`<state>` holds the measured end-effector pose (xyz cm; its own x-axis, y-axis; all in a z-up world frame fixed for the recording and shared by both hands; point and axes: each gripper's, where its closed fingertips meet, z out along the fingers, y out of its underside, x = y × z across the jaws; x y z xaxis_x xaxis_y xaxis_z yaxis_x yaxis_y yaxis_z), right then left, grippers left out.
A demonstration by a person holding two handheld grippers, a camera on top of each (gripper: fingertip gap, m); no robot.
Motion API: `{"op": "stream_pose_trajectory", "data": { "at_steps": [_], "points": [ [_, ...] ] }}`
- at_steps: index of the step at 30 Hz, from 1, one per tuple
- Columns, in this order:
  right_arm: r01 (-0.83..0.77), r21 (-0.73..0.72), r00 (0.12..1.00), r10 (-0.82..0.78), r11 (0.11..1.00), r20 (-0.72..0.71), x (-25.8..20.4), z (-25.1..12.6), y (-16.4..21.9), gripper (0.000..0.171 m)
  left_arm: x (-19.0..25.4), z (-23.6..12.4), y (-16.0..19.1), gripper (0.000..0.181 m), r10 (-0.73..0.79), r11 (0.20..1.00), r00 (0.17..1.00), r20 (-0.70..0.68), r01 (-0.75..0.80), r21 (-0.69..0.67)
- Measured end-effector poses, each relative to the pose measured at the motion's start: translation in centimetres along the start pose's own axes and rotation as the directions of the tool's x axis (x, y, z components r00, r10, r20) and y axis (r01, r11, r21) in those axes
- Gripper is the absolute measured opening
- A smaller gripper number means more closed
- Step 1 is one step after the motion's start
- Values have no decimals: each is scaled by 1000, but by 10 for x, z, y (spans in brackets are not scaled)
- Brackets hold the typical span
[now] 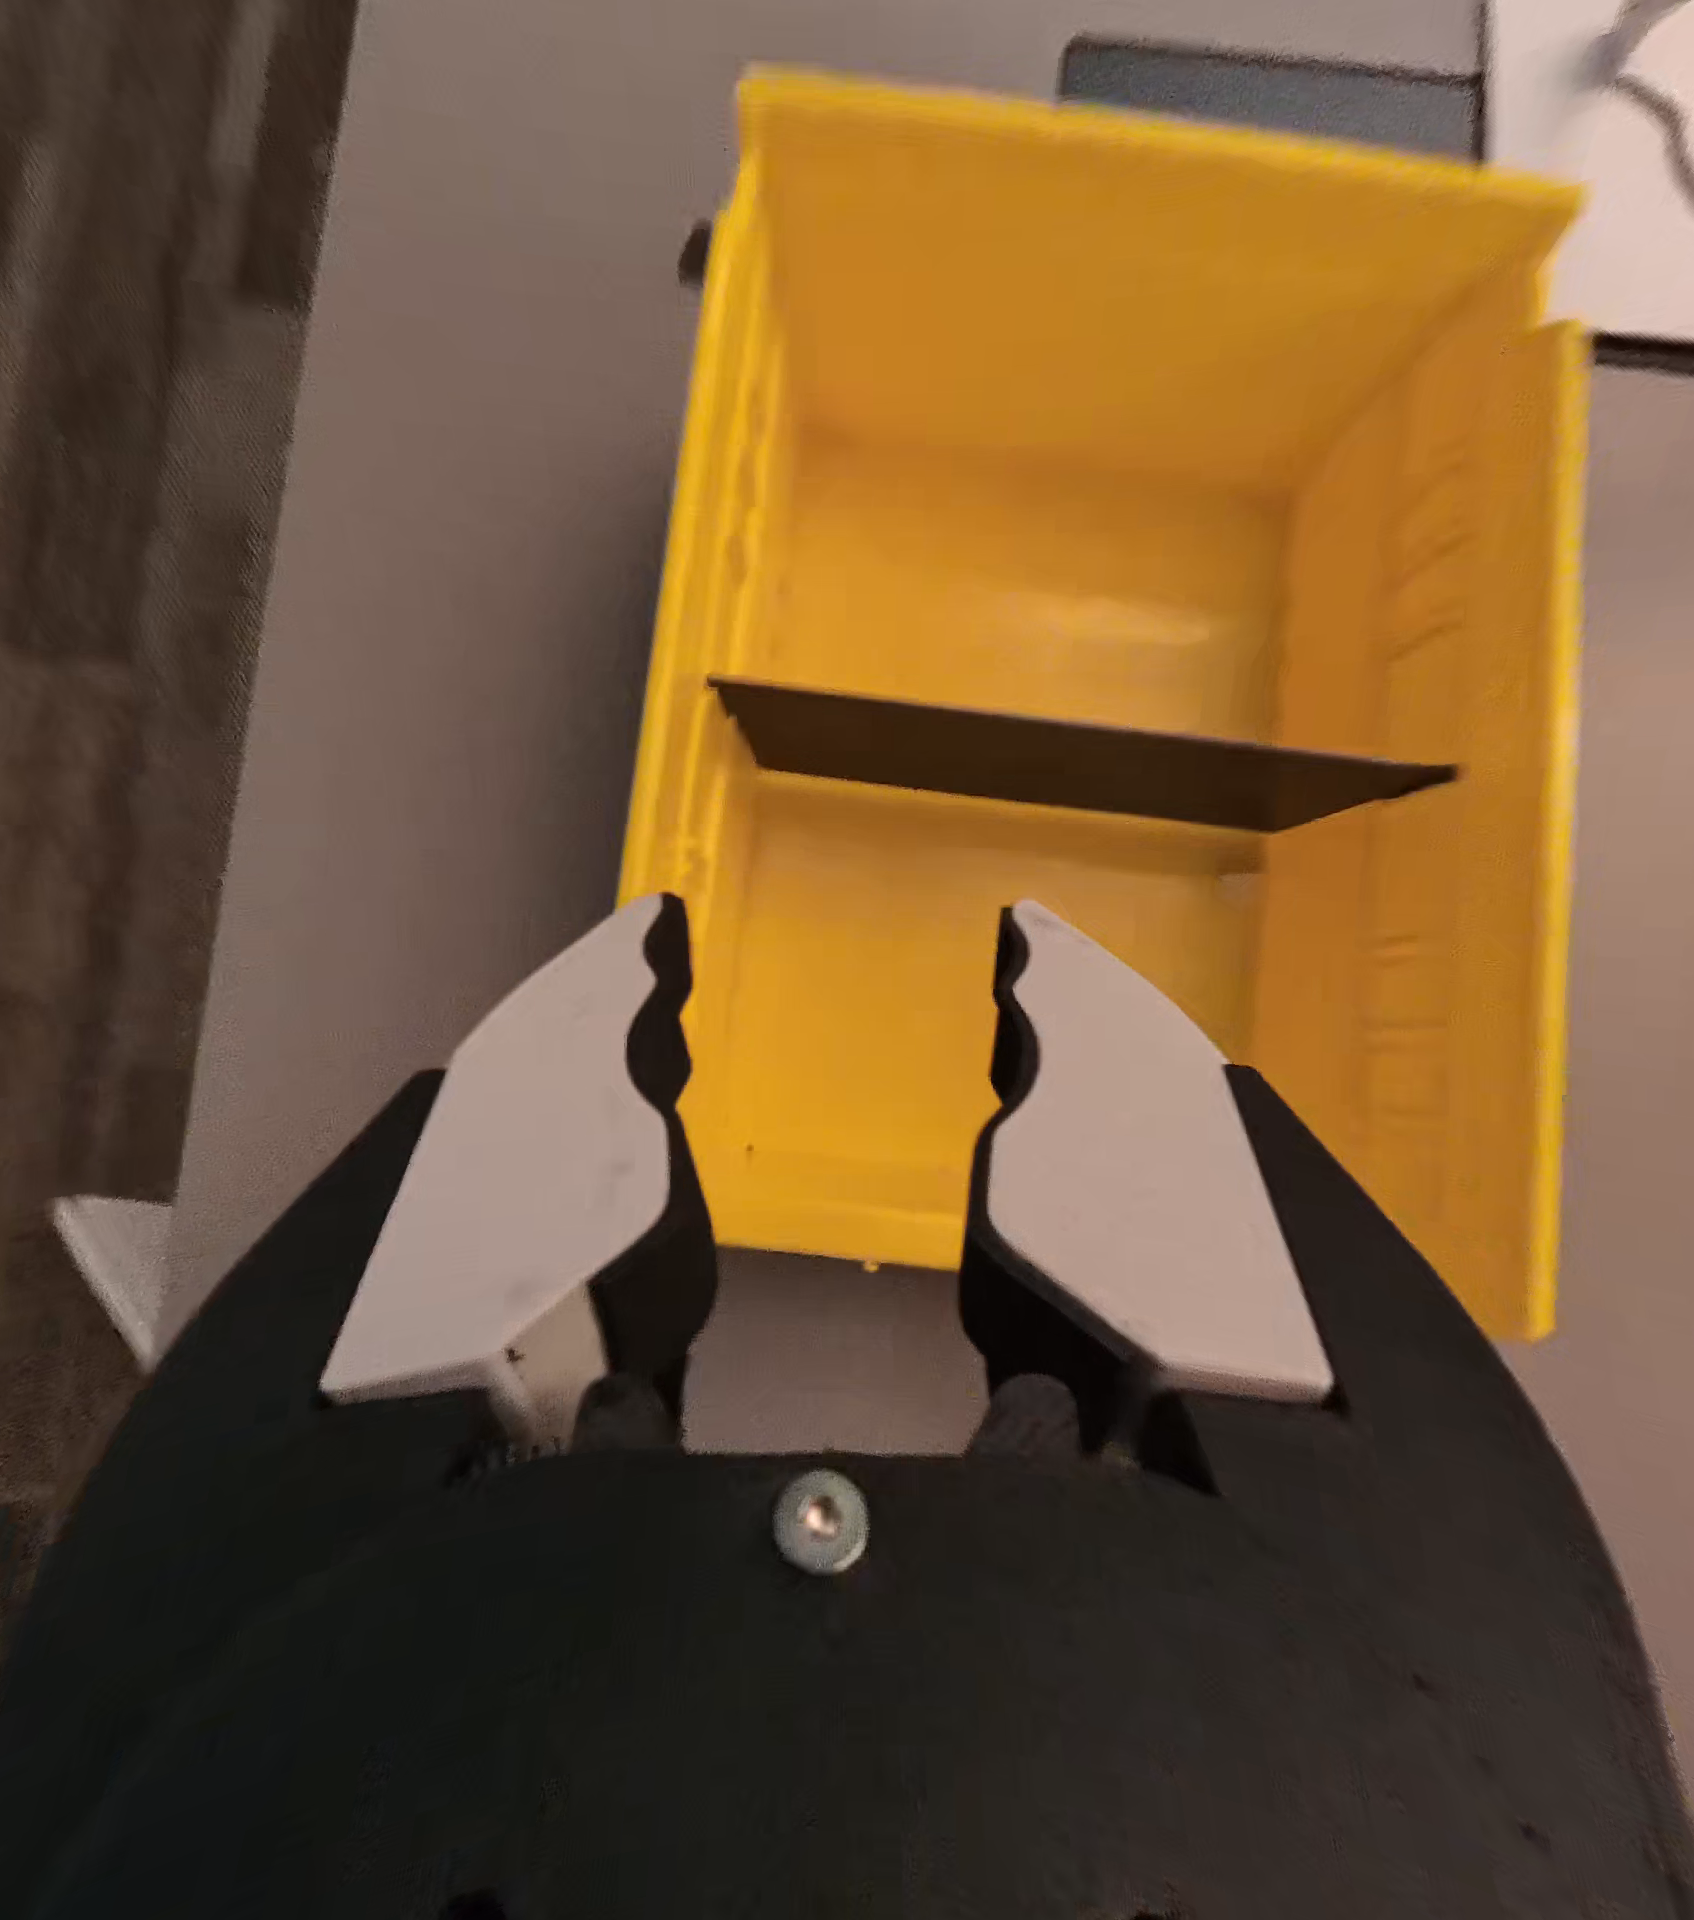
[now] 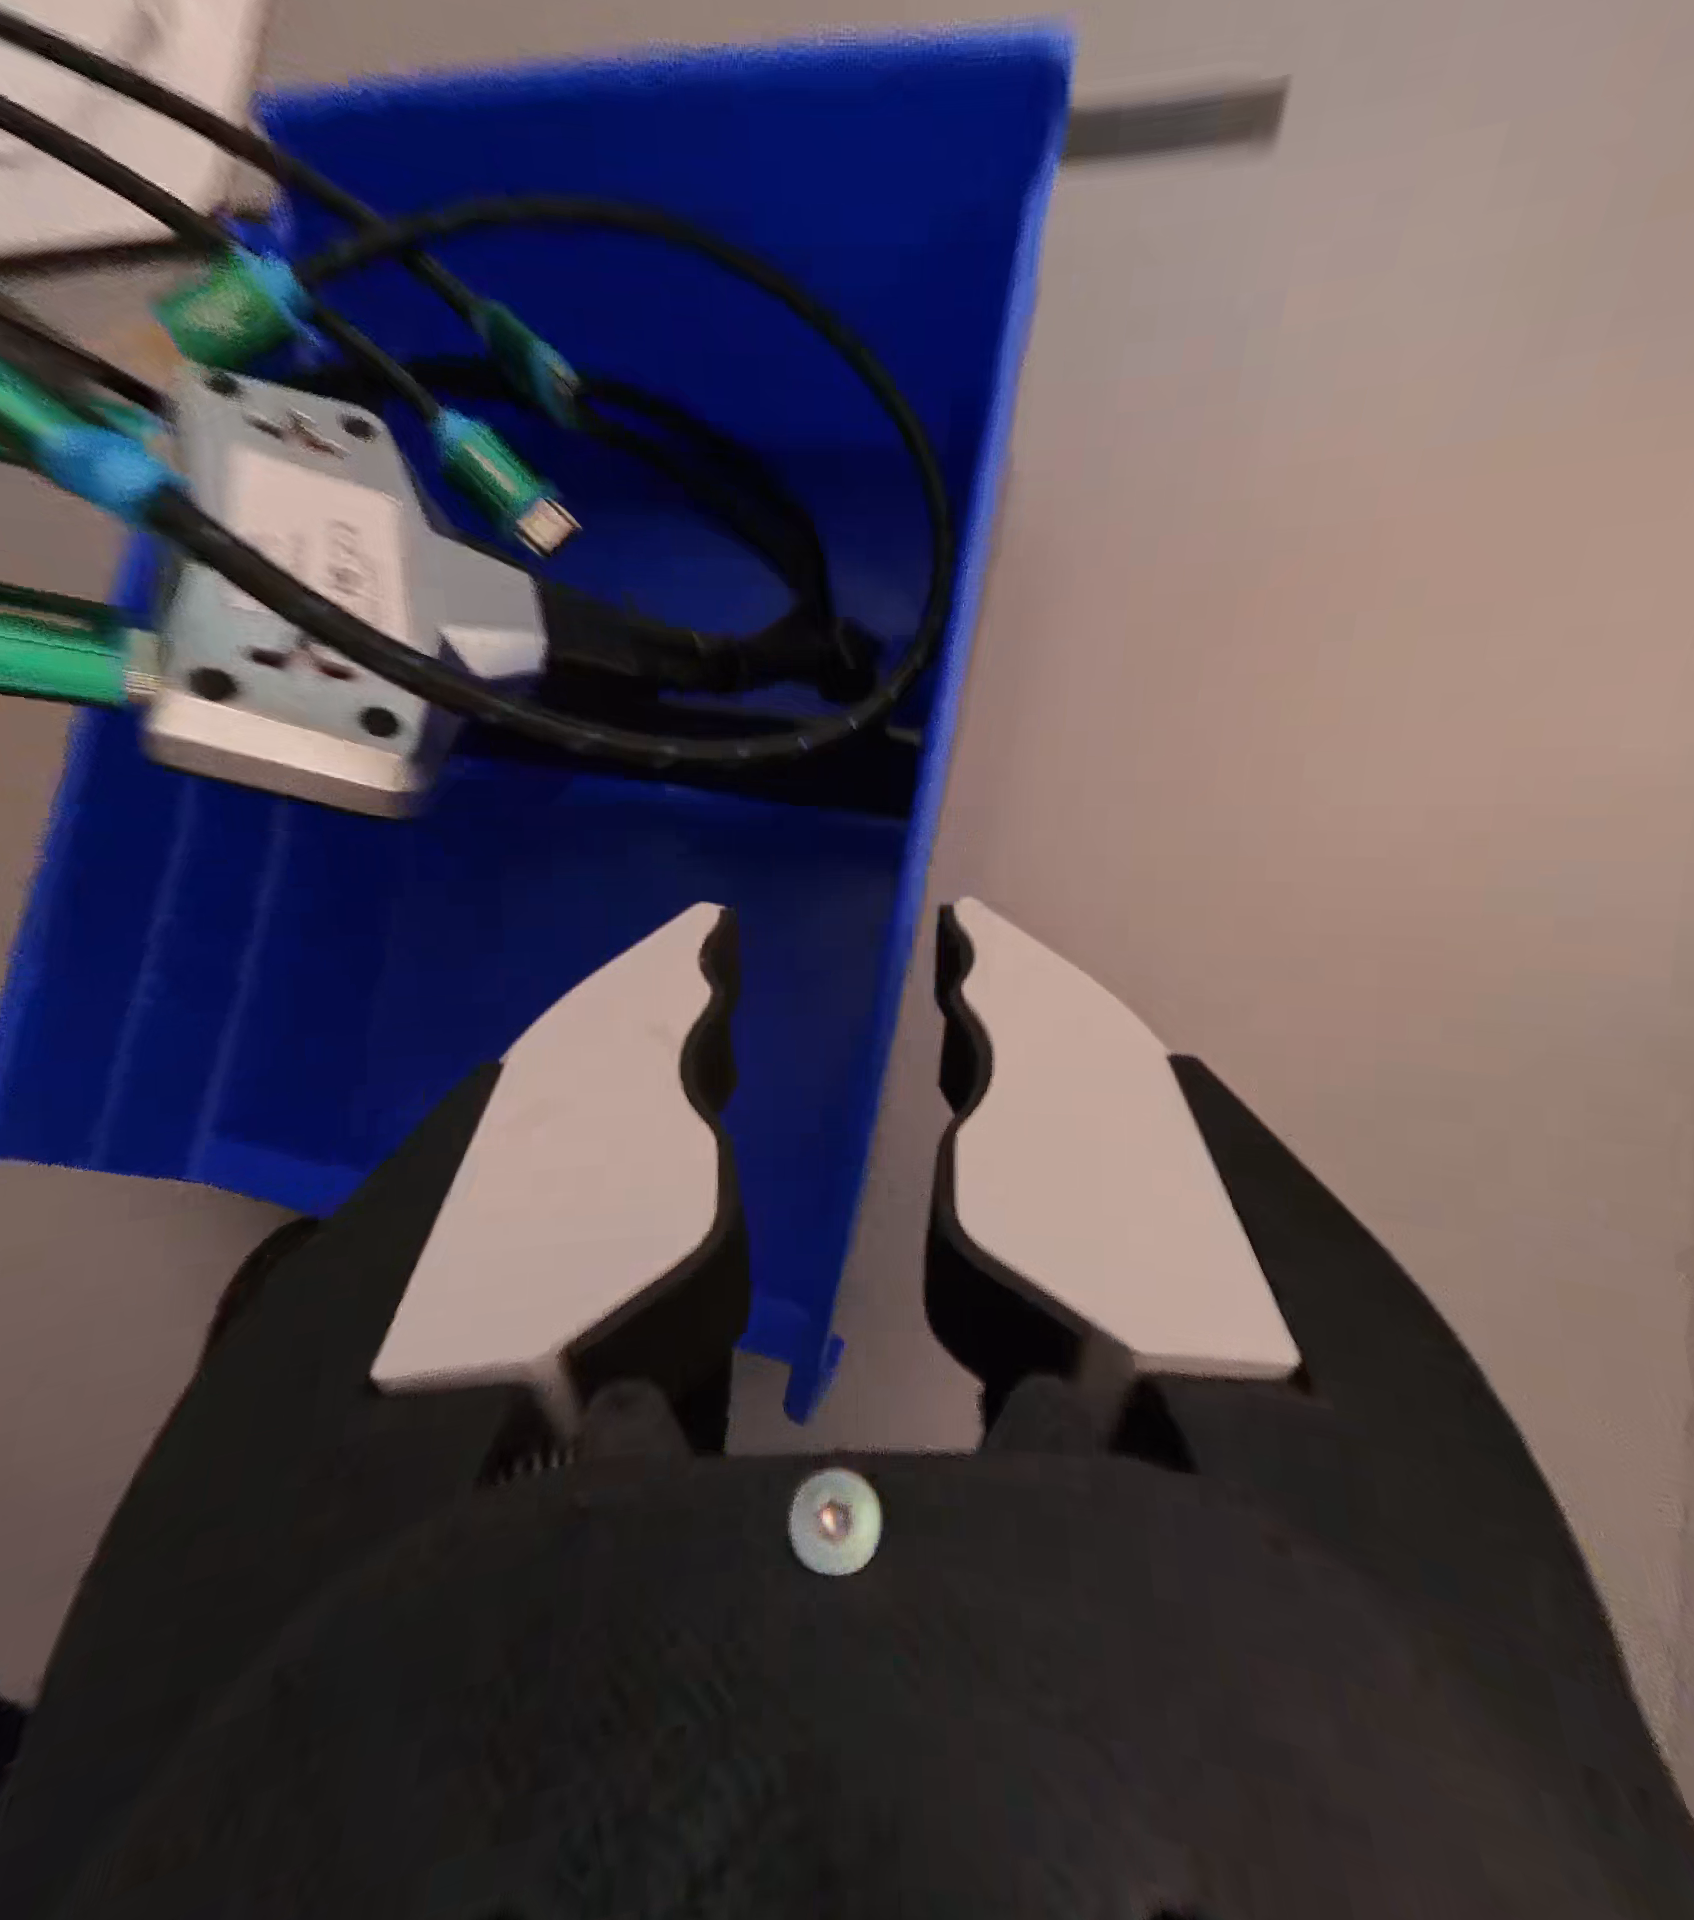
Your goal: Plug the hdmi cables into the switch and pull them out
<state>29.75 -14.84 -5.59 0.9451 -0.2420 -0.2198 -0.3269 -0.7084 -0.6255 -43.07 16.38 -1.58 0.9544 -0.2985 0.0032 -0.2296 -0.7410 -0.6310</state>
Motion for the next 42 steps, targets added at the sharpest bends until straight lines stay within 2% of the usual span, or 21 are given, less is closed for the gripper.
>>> {"op": "stream_pose_trajectory", "data": {
  "at_steps": [3, 6, 8, 9, 12, 13, 14, 17, 22, 26, 32, 39, 42],
  "points": [
    [6, -71, 997, -12, 997, -71, 7, 9, 10, 40, -34, 16, 19, 76, -81, 994, 996, 37, 83, -72],
    [-75, -136, 996, 67, 988, -63, 6, 21, 19, 34, -45, 34, 35, 75, -128, 980, 991, 37, 132, -151],
    [-136, -211, 991, 134, 968, -23, 1, 32, 30, 26, -39, 52, 52, 67, -142, 958, 990, -12, 134, -253],
    [-153, -240, 988, 153, 959, -21, 1, 36, 35, 27, -36, 60, 60, 60, -140, 945, 990, -27, 126, -303],
    [-144, -280, 989, 131, 949, -65, 9, 41, 43, 11, -41, 64, 69, 25, -66, 930, 998, 19, 69, -362],
    [-137, -284, 990, 122, 949, -69, 10, 41, 43, 9, -36, 63, 73, 6, -56, 923, 998, -9, 48, -381],
    [-122, -285, 992, 108, 951, -67, 10, 41, 43, 8, -29, 62, 75, 5, -61, 918, 997, -56, 34, -396],
    [-56, -331, 997, 38, 942, -61, 4, 40, 48, 8, -5, 62, 82, 6, -5, 898, 986, -169, -70, -435],
    [16, -450, 995, -58, 893, -79, -17, 42, 52, 8, 28, 56, 91, 13, 185, 812, 959, -214, -272, -516],
    [52, -480, 996, -80, 876, -40, -42, 53, 47, 7, 61, 55, 92, 15, 216, 773, 938, -272, -334, -539],
    [96, -564, 992, -127, 820, -16, -88, 65, 46, 7, 93, 52, 96, 20, 334, 688, 903, -270, -430, -585],
    [207, -567, 972, -233, 798, 27, -134, 84, 36, 9, 136, 55, 94, 29, 454, 628, 847, -277, -525, -575],
    [187, -497, 970, -240, 847, -45, -133, 82, 18, 20, 145, 54, 95, 28, 464, 618, 835, -296, -544, -568]
  ]
}}
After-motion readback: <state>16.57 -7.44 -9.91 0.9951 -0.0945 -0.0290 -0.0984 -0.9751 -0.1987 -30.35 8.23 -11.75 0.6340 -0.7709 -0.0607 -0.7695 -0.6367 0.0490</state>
